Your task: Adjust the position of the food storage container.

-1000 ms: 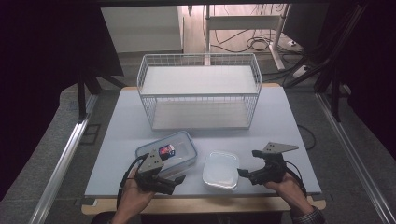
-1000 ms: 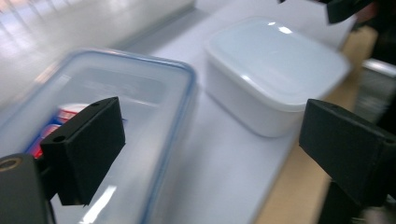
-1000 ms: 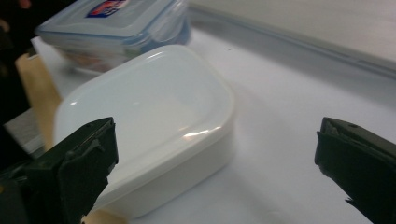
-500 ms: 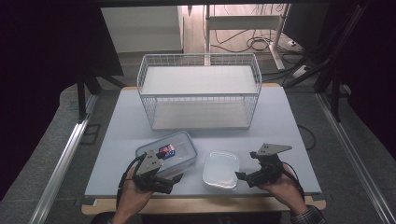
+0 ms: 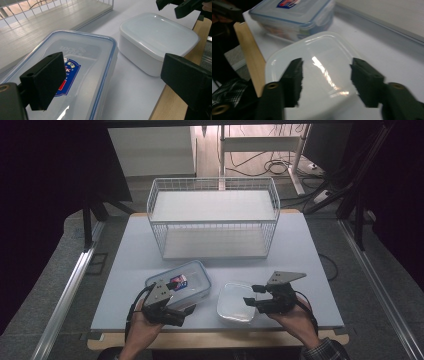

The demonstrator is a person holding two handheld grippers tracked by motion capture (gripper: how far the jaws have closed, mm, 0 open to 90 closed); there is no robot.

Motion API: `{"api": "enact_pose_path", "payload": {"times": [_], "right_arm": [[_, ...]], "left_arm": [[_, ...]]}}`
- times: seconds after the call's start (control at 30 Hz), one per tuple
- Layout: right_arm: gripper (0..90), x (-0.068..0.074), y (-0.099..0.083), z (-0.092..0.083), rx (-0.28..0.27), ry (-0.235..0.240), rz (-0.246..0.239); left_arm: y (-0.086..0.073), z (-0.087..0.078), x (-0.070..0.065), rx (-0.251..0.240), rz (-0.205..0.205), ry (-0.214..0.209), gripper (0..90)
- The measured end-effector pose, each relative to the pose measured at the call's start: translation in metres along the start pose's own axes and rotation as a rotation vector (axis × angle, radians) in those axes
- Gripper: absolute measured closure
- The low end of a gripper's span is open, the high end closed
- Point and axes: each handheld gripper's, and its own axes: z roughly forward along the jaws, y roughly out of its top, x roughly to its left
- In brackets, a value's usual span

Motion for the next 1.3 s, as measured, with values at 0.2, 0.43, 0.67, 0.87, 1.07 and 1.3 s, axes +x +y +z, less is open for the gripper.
{"api": "enact_pose_path", "payload": {"times": [0.2, 0.43, 0.67, 0.87, 1.07, 1.3], "right_arm": [[80.9, 0.019, 0.014, 0.026, 0.093, 0.039, -0.068], [89.1, 0.045, 0.032, 0.057, 0.137, 0.078, -0.158], [89.1, 0.066, 0.038, 0.086, 0.196, 0.070, -0.242], [89.2, 0.064, 0.037, 0.085, 0.207, 0.085, -0.217], [89.4, 0.060, 0.034, 0.076, 0.228, 0.068, -0.207], [89.4, 0.053, 0.029, 0.066, 0.237, 0.057, -0.192]], "left_arm": [[0.002, -0.001, -0.001, 0.002, 0.004, 0.007, 6.1], [0.002, -0.002, 0.000, 0.011, 0.005, 0.022, 6.4], [0.001, -0.003, 0.000, 0.018, 0.015, 0.039, 6.4], [0.001, -0.003, 0.000, 0.023, 0.015, 0.037, 6.5], [0.001, -0.002, -0.001, 0.032, 0.024, 0.040, 6.5], [0.001, -0.002, -0.002, 0.040, 0.032, 0.041, 6.7]]}}
